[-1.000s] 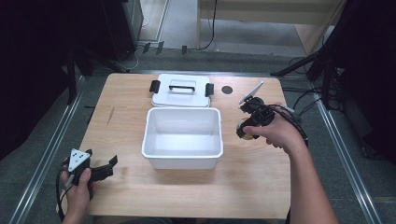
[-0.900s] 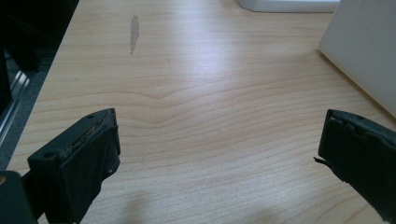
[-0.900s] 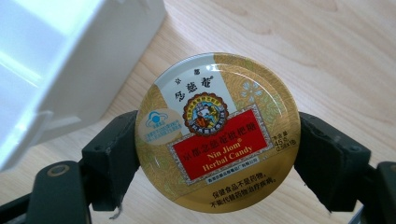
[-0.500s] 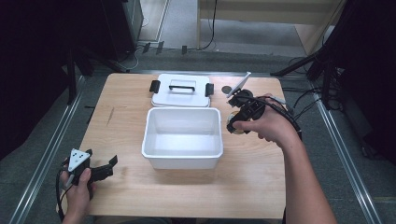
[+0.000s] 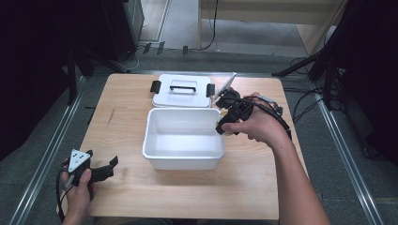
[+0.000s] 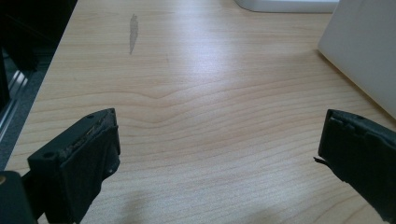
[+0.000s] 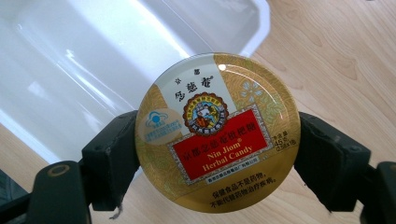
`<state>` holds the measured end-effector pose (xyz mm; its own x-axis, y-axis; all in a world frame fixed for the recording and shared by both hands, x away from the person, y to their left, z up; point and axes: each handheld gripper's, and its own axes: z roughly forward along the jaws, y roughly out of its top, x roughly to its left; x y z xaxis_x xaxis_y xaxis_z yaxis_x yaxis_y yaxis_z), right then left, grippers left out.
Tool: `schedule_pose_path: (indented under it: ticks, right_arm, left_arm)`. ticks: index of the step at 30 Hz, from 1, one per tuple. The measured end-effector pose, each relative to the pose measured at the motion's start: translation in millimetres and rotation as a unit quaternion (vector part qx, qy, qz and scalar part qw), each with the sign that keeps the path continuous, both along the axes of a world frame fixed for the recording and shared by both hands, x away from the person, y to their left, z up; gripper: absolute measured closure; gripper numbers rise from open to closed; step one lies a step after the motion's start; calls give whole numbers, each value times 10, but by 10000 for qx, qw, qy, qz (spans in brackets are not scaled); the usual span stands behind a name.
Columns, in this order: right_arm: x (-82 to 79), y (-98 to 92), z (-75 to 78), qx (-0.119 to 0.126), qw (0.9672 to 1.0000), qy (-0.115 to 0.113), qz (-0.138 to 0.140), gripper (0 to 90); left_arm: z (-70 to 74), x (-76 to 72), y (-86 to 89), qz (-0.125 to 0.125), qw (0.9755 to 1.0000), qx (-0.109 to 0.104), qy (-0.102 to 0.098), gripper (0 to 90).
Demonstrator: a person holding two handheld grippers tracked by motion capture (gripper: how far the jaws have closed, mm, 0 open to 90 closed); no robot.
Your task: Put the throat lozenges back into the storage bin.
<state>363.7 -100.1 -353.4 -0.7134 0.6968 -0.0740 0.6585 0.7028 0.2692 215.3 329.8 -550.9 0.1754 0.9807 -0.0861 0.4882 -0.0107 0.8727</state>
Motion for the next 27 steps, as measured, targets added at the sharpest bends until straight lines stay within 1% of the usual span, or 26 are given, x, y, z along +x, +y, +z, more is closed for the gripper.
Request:
schedule_pose_path:
  ticks: [6,8,10,11,16,19,22,25,27]
  right_arm:
    - [-53,140,-25,-13,9998,2,198,206]
    - [-71,183,-40,-8,9995,-9,330,205]
    - [-89,221,-66,-16,9985,-58,546,206]
    - [-102,243,-82,5,9979,-34,646,205]
    - [-135,292,-176,34,9950,-32,1001,205]
    - [-143,290,-261,38,9920,-55,1261,205]
    - [-132,270,-319,121,9907,-52,1351,205]
    - [-123,249,-352,252,9888,-131,1463,205]
    - [-122,245,-367,287,9875,-159,1545,205]
  left_arm:
    - [0,1,3,-7,10000,-3,3,0]
    - [-1,2,2,-4,10000,-5,-3,0]
    - [-1,2,2,-6,10000,-6,-2,0]
    - [-1,3,2,-7,10000,-5,-1,0]
    - [-2,3,1,-5,10000,-8,-11,0]
    - [-3,3,-1,-3,10000,-3,-14,0]
    - [-2,2,0,-15,10000,7,-2,0]
    - [-2,2,-2,-14,10000,3,-1,0]
    - [-2,2,-3,-13,10000,12,2,0]
